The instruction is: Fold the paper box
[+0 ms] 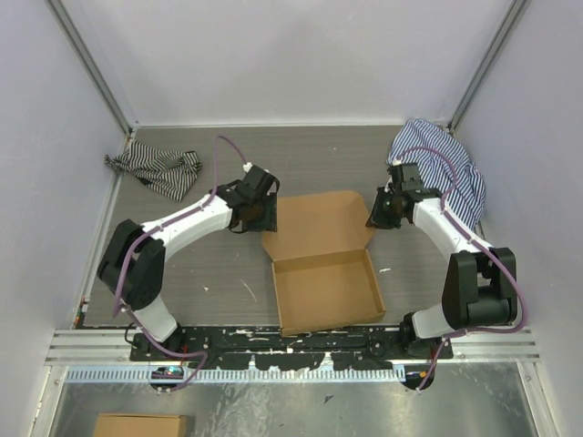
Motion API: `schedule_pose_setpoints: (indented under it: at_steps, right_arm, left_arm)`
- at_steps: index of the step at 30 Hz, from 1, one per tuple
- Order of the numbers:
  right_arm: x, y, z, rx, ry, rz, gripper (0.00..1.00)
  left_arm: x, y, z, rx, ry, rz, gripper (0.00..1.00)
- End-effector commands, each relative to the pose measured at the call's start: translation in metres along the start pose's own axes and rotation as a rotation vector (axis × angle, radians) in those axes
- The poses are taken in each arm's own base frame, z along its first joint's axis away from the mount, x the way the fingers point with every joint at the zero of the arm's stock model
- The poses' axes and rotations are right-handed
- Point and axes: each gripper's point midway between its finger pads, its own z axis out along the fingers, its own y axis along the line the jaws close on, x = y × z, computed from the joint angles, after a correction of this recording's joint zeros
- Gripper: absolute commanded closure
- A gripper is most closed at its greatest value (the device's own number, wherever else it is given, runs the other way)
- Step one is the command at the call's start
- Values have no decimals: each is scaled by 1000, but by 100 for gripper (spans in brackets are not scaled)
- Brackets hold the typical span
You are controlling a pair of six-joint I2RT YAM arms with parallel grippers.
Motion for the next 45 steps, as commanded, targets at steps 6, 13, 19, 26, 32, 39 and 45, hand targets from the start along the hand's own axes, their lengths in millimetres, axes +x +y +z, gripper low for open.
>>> schedule_pose_setpoints:
  at_steps: [6,13,19,26,32,39,45]
  right_arm:
    - [-18,29,-12,-69,-95,-90,98]
    - [-32,70,-31,-125,-232,-182,99]
    - [-49,94,-48,-179,-338,-209,99]
    - [-43,135,-66,-297,-405,-351,98]
    - [-49,143,-85,-323,-464,-373,87]
    - [-61,140,-101,-286,-501,-331,56]
    - [-90,129,-128,-160,-575,-273,42]
  left_arm:
    - [-8,-12,9,20,-3,3,54]
    - [-35,-11,-8,-19,-85,35,79]
    - [-66,-11,-28,-47,-187,94,81]
    - [-79,7,-35,-121,-288,128,100]
    - [-90,29,-49,-161,-490,115,100]
    - [-97,38,-63,-98,-726,90,100]
    - [-111,32,-102,31,-980,51,100]
